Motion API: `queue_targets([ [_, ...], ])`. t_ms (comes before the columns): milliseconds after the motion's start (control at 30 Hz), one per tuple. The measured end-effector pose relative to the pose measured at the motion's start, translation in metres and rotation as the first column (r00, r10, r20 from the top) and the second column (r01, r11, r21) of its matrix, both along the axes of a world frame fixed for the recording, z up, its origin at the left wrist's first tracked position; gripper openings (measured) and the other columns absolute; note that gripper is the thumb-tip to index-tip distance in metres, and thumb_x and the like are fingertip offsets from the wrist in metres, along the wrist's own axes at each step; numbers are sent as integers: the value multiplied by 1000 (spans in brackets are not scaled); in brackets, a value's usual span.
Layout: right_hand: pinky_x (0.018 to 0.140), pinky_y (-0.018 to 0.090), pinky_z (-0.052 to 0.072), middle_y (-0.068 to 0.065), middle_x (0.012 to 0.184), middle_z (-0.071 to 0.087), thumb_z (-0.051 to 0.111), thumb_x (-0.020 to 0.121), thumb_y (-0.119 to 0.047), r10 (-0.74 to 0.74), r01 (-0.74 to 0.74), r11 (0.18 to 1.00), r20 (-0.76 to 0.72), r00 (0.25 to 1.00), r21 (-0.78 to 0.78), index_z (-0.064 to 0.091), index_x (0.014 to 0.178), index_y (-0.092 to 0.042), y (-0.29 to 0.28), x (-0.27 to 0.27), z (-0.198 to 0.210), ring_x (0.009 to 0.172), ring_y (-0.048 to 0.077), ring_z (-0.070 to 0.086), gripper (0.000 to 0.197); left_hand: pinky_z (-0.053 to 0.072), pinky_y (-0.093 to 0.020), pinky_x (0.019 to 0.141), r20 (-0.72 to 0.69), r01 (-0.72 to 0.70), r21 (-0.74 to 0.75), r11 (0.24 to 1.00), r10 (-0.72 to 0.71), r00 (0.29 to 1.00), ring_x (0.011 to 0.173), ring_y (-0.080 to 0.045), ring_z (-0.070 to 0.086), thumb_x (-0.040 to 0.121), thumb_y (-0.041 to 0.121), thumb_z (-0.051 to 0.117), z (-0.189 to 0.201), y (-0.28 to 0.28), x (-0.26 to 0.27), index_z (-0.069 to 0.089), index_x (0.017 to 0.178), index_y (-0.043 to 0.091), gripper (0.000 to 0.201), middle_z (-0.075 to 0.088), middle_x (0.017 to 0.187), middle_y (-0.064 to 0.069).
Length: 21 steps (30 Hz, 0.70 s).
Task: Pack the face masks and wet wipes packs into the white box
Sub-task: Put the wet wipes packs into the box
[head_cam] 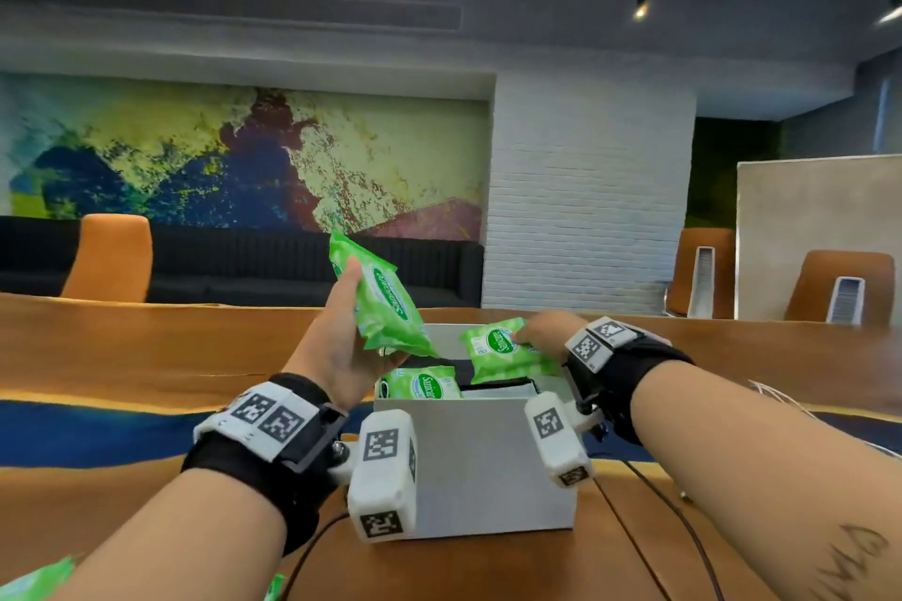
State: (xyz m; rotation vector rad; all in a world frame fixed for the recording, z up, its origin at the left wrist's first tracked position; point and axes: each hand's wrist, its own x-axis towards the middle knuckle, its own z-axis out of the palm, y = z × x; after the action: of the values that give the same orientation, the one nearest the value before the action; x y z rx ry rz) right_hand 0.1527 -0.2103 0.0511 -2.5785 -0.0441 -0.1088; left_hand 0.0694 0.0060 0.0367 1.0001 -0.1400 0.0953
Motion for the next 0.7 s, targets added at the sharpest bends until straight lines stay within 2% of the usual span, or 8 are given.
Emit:
queue_targets([
  [100, 63, 26, 36, 1, 73, 49, 48, 96, -38, -26, 13, 977, -56, 998, -214, 52, 71, -13, 12, 11, -13, 78, 20, 49, 35, 51, -42, 81, -19, -12, -70, 997, 11, 1000, 99, -30, 62, 91, 64, 39, -5, -8, 15, 54, 124, 15, 62, 64, 112, -15],
  [167, 71, 23, 34, 6, 87, 54, 46, 97, -38, -35, 6, 961, -99, 995, -277, 62, 95, -6, 16, 14, -20, 86, 20, 47, 35, 48, -40, 83, -32, -8, -114, 993, 4, 999, 94, -28, 61, 91, 65, 37, -7, -13, 22, 56, 123, 14, 63, 64, 108, -14],
  [233, 74, 23, 33, 11, 106, 55, 46, 98, -35, -38, 0, 954, -120, 992, -299, 57, 121, -1, 18, 12, -23, 91, 19, 46, 42, 47, -40, 85, -43, -8, -154, 988, 1, 999, 93, -28, 60, 90, 65, 38, -9, -16, 28, 57, 124, 13, 65, 63, 108, -14],
  [333, 75, 22, 32, 15, 127, 55, 43, 99, -28, -46, 11, 946, -100, 994, -325, 52, 129, -1, 19, 10, -23, 106, 24, 53, 41, 48, -40, 83, -72, -6, -190, 982, -8, 997, 96, -28, 59, 90, 66, 38, -13, -19, 36, 55, 127, 13, 67, 61, 111, -15],
  [367, 75, 22, 31, 16, 127, 56, 42, 100, -25, -43, 11, 943, -88, 995, -334, 52, 129, -1, 20, 9, -24, 106, 23, 53, 39, 49, -40, 80, -86, -9, -196, 980, -8, 996, 96, -29, 59, 90, 66, 38, -15, -19, 39, 55, 127, 13, 67, 61, 111, -15],
  [467, 73, 22, 33, 10, 103, 52, 42, 99, -19, -37, 11, 951, -77, 996, -310, 55, 126, 0, 20, 8, -26, 91, 18, 46, 35, 50, -39, 75, -109, -3, -199, 980, -19, 994, 95, -28, 59, 89, 66, 39, -17, -17, 44, 55, 126, 12, 67, 60, 110, -14],
  [600, 76, 23, 31, 8, 103, 44, 38, 99, -19, -18, -13, 935, -84, 996, -353, 51, 128, -1, 22, 2, -27, 95, 20, 45, 36, 48, -41, 83, -144, -32, -151, 988, 10, 989, 105, -29, 57, 88, 67, 41, -18, -17, 46, 53, 125, 12, 67, 58, 120, -15],
  [700, 72, 24, 37, 7, 101, 49, 47, 96, -23, -2, -36, 929, -102, 995, -368, 54, 124, -4, 23, -3, -27, 97, 22, 51, 36, 48, -42, 87, -151, -45, -110, 993, 28, 988, 109, -30, 56, 88, 66, 42, -17, -18, 47, 53, 124, 12, 66, 58, 121, -16],
])
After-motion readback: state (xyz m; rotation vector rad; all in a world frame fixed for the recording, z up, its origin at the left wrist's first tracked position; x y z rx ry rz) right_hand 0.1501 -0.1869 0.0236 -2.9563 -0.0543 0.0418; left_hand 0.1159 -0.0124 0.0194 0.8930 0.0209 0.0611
